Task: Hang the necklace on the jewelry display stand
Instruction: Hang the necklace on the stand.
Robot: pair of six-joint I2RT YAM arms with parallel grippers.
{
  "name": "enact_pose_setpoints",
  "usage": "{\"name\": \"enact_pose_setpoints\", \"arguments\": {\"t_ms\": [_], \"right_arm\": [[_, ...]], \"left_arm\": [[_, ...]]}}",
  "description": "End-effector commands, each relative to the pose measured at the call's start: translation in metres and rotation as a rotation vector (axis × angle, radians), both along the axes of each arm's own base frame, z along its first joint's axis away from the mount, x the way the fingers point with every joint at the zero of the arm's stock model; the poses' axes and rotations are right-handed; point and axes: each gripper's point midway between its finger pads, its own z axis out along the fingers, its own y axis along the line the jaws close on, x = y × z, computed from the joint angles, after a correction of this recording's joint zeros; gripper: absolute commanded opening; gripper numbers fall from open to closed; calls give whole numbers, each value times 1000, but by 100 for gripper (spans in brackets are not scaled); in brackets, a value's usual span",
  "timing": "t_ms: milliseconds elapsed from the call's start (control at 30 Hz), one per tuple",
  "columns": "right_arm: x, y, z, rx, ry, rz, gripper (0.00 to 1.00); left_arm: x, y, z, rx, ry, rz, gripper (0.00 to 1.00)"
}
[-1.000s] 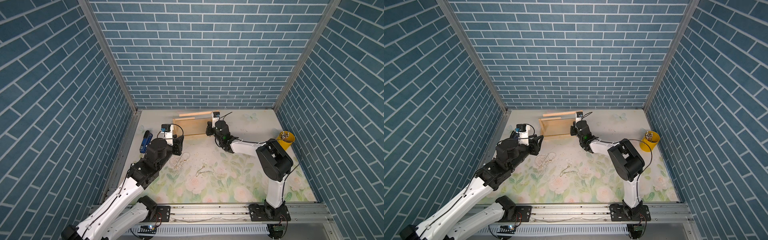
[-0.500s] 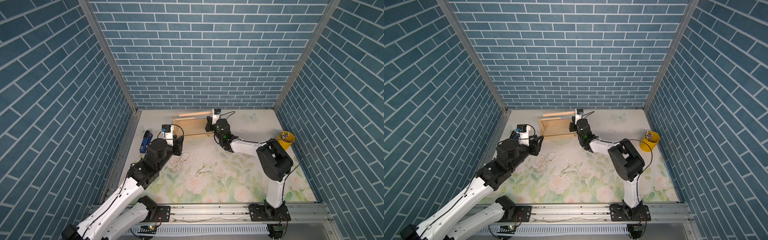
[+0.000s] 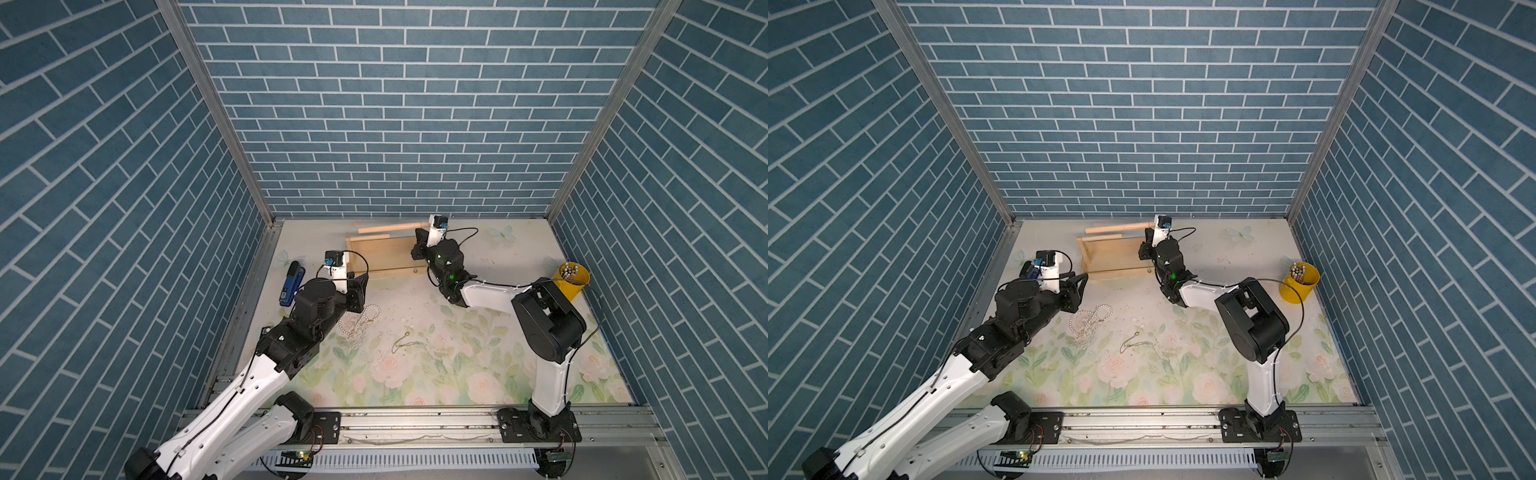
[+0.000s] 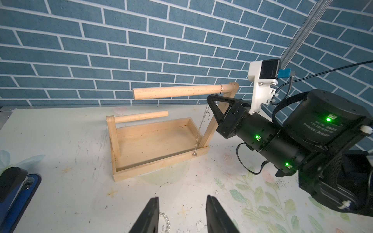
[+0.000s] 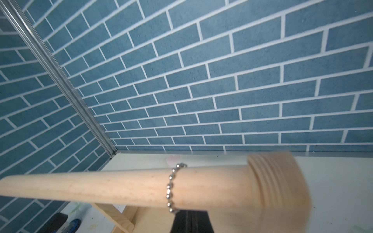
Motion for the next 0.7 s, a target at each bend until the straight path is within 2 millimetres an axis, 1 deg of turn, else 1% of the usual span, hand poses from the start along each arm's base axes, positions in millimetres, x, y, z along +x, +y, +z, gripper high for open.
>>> {"name": "enact_pose_setpoints", "arguments": {"t_ms": [0, 67, 133, 200, 233, 267, 300, 367, 400, 500, 667], "right_arm": [[-2, -15, 24, 132, -70, -60, 0], [-1, -17, 26, 162, -86, -74, 0], [2, -15, 24, 177, -90, -72, 0], [5, -7, 17, 171, -78, -48, 2], [5, -4, 14, 166, -71, -34, 10], [4, -1, 10, 161, -64, -16, 23], [2, 0, 7, 159, -57, -8, 33], [-3, -5, 3, 161, -49, -9, 45], [-6, -9, 2, 161, -48, -15, 49], [-18, -23, 0, 155, -41, -37, 53], [-38, -44, 0, 123, -13, -56, 54]], "left_arm": [[1, 0, -2, -3, -10, -2, 43], [2, -1, -4, -4, -7, -5, 43], [2, -2, -5, -4, -3, -8, 43], [2, -2, -6, -1, 1, -10, 43], [2, -3, -7, 2, 2, -11, 43], [2, -2, -6, 2, 1, -11, 43], [1, -2, -6, 4, 2, -10, 43], [1, 0, -5, 5, -1, -5, 43], [0, 1, -6, 6, 0, -3, 43], [-1, 3, -6, 5, 2, 0, 43], [-3, 10, -2, 1, 5, 28, 43]]}}
